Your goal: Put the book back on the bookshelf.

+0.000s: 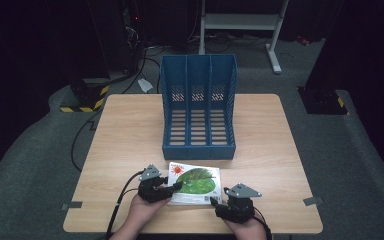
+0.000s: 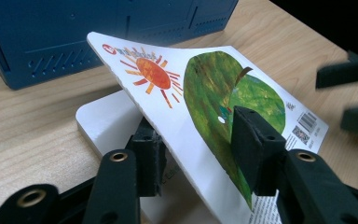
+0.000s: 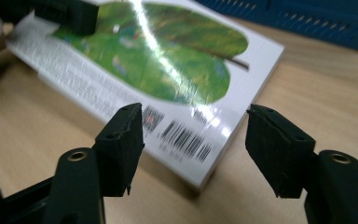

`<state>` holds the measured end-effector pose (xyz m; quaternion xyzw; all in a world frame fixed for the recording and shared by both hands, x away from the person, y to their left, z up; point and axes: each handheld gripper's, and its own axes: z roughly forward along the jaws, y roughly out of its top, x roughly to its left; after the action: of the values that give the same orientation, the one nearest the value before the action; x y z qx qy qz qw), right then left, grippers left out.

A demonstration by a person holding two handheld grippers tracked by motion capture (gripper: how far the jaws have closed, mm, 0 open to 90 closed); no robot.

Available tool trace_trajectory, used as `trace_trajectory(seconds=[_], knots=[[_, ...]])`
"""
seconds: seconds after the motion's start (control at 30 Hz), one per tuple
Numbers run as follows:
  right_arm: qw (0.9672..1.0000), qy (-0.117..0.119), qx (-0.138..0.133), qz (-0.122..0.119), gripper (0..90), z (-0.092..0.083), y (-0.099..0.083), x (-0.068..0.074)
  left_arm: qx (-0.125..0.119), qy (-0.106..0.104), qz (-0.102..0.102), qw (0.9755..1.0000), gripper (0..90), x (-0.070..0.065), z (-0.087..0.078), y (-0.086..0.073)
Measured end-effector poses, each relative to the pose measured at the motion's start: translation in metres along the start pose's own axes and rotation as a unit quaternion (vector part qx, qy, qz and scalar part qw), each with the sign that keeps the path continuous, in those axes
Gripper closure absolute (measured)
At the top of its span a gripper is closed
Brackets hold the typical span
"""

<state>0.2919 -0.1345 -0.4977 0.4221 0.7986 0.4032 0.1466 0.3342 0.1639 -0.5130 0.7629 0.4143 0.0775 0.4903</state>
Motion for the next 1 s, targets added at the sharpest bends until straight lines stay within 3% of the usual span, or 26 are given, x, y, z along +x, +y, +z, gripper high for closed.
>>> trace_trajectory(seconds=[0.2,0.3,0.37,0.63,1.0], knots=[[0.9999,-0.008,-0.006,0.003,39.3,0.012,0.022,-0.015,-0.012,0.006,0.032,0.9994,61.0,-0.002,-0.002,-0.002],[0.9995,-0.004,-0.025,0.016,38.8,0.018,0.015,-0.019,-0.015,0.003,0.038,0.9991,61.8,-0.002,-0.002,-0.003],[0.9999,0.001,-0.006,0.012,37.7,0.023,0.013,-0.020,-0.018,0.000,0.043,0.9989,62.7,-0.002,-0.003,-0.003],[0.9989,0.013,-0.001,0.044,34.4,0.022,0.011,-0.031,-0.033,0.002,0.069,0.9971,64.2,-0.009,-0.010,-0.002],[0.9984,0.020,0.006,0.052,34.6,0.027,0.007,-0.031,-0.046,0.010,0.097,0.9942,64.3,-0.015,-0.014,-0.001]])
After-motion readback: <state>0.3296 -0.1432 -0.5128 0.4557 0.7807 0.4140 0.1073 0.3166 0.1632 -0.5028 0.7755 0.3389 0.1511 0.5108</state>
